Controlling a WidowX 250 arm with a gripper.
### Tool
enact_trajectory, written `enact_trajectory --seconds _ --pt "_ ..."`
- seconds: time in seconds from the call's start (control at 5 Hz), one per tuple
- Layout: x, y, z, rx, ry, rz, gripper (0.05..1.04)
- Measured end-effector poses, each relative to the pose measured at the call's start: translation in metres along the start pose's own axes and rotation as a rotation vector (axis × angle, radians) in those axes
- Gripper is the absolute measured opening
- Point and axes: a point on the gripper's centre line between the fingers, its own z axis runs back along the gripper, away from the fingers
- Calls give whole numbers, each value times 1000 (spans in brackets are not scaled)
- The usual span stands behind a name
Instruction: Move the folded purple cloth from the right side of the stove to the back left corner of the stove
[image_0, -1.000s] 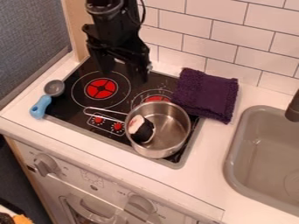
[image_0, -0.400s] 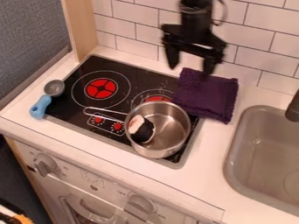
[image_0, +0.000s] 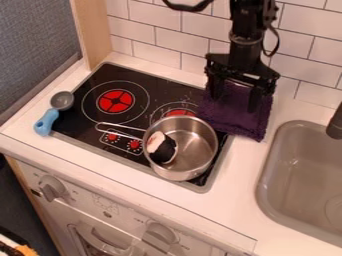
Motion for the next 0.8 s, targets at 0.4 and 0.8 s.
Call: enact_trajectory --seconds 0.4,0.8 --pt "-8 13 -15 35 -16 -10 1001" --pt "-4 32 -19 27 -6 -22 1000"
